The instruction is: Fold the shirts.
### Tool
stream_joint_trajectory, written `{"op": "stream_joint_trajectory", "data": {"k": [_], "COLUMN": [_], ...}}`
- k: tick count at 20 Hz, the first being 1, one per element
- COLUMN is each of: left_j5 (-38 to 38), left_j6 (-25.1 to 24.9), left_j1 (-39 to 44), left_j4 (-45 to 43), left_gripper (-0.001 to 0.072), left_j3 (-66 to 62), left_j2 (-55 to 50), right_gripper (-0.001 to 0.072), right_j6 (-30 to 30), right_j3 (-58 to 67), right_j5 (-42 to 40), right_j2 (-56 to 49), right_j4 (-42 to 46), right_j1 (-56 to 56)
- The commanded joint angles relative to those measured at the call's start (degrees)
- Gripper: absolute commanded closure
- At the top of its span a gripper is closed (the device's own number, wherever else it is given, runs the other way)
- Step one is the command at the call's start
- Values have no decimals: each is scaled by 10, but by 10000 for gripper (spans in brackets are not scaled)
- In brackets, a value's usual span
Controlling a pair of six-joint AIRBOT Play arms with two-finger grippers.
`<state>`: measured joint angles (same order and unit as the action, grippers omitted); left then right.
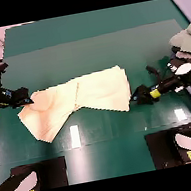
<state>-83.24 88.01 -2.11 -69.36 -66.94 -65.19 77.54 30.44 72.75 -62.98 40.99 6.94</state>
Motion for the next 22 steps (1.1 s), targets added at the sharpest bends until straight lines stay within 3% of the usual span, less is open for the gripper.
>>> {"op": "stream_joint_trajectory", "data": {"k": [1,5,8,9,10,11,13,16,22], "left_j5": [-5,-19,-28,-30,-34,-38,-44,-63,-97], "left_j6": [0,0,0,0,0,0,-11,-15,-30], "left_j1": [-1,-1,-1,-1,-1,-1,-1,-1,-1], "left_j4": [4,4,6,8,10,10,8,-14,-125], "left_gripper": [682,682,682,683,683,683,684,684,684], "left_j3": [0,0,0,0,0,0,-5,-52,-263], "left_j2": [0,0,0,0,2,5,24,89,272], "right_gripper": [162,163,176,306,582,692,692,692,693], "right_j6": [-16,5,6,6,4,-3,-13,-9,-34], "right_j3": [-52,-53,-53,-52,-48,-40,-16,55,266], "right_j5": [-88,-176,-189,-186,-179,-171,-160,-153,-191], "right_j2": [0,0,-22,-38,-52,-60,-42,68,373], "right_j4": [-60,-75,-81,-85,-88,-97,-117,-118,-103], "right_j1": [-54,-96,-97,-97,-101,-107,-117,-105,87]}}
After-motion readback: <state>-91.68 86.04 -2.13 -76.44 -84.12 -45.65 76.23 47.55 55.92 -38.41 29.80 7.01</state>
